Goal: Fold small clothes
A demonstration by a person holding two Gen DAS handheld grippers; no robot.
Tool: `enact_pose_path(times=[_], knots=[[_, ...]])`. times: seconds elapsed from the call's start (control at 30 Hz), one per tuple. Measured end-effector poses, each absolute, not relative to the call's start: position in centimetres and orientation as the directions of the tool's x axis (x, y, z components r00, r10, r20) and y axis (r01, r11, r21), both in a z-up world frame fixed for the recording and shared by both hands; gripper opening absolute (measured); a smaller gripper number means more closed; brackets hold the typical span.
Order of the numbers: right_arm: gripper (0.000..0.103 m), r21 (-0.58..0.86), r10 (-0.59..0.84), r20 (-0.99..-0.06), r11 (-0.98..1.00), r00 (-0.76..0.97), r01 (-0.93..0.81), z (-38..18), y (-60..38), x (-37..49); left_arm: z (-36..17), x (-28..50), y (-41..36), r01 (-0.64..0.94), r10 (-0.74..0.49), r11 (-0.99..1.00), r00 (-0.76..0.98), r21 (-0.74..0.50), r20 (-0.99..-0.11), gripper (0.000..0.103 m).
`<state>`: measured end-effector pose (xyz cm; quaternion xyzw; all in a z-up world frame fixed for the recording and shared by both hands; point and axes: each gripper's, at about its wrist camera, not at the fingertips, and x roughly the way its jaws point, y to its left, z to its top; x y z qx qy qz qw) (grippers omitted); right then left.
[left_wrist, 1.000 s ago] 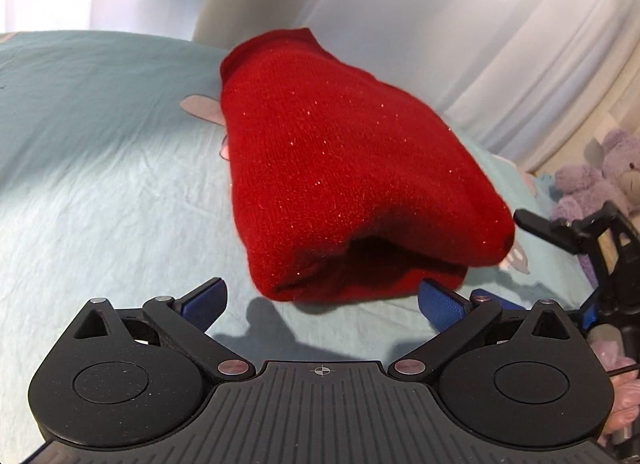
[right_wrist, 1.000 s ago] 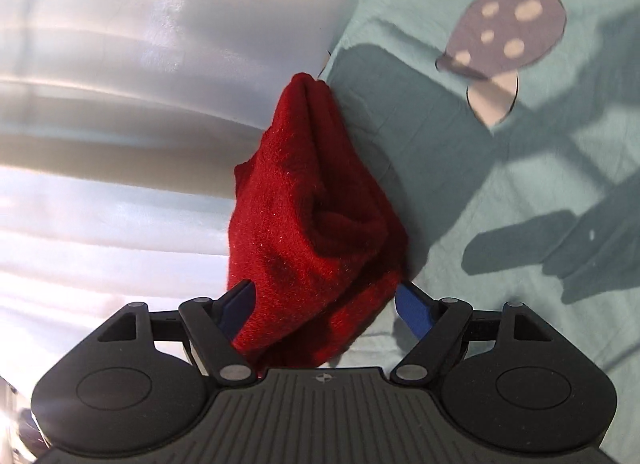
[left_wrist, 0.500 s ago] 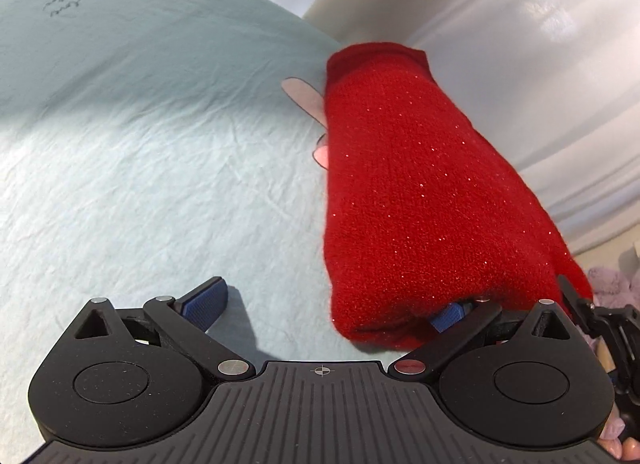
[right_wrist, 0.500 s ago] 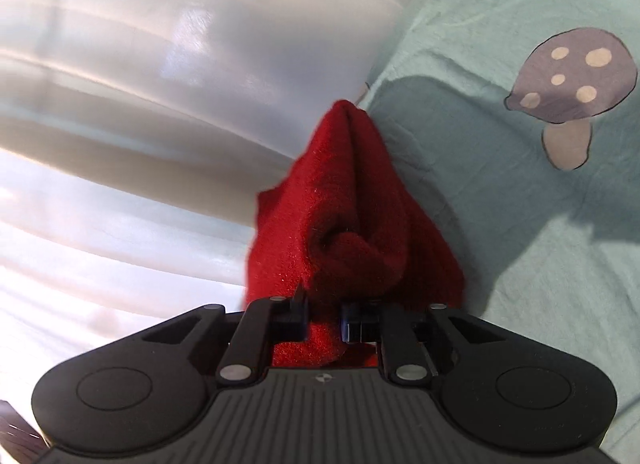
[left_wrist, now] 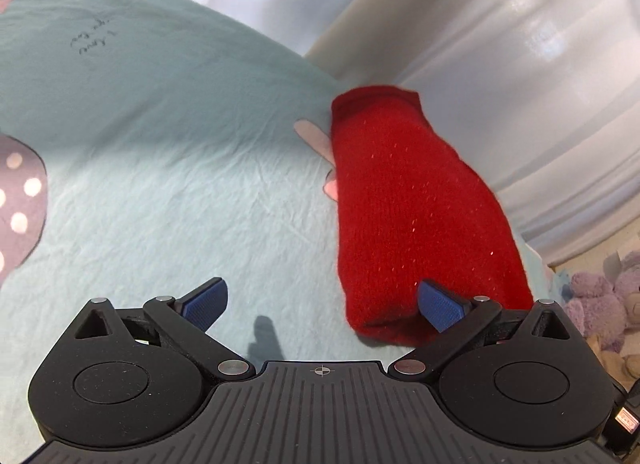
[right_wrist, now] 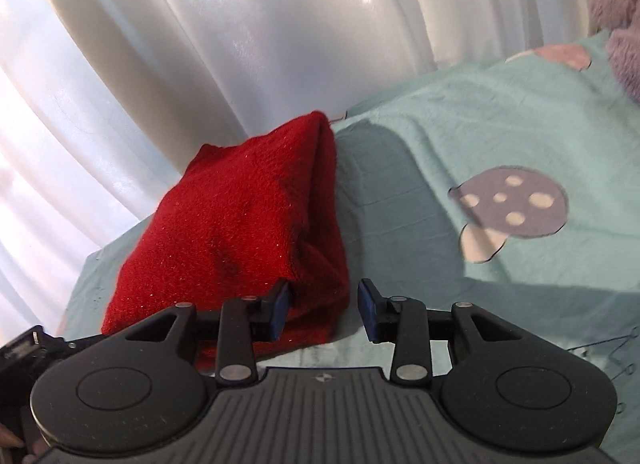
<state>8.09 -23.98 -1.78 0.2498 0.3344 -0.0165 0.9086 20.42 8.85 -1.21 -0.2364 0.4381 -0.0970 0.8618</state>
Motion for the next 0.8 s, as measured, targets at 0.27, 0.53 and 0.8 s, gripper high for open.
enact_pose_path(times=[0.27, 0.53, 0.8], knots=[[0.034, 0.319, 0.104, -0.534, 0.944, 0.839, 0.085, 2.0, -20.2, 11.1, 1.0, 24.0, 4.7, 0.085, -0.389, 0.893, 0.638, -0.442, -0.664, 0.103], [0.031, 0.229, 0.173, -0.583, 0.973, 0.794, -0.044, 0.2, -14.9, 14.7, -2.1, 25.4, 3.0, 0.081, -0.323, 0.936, 0.59, -0.343, -0.74, 0.103], [0.031, 0.039, 0.132, -0.65, 0.989, 0.749, -0.141, -0.3, -13.0, 14.5, -3.6, 25.6, 4.2, 0.074, -0.403, 0.897, 0.545, -0.437, -0.735, 0.103]])
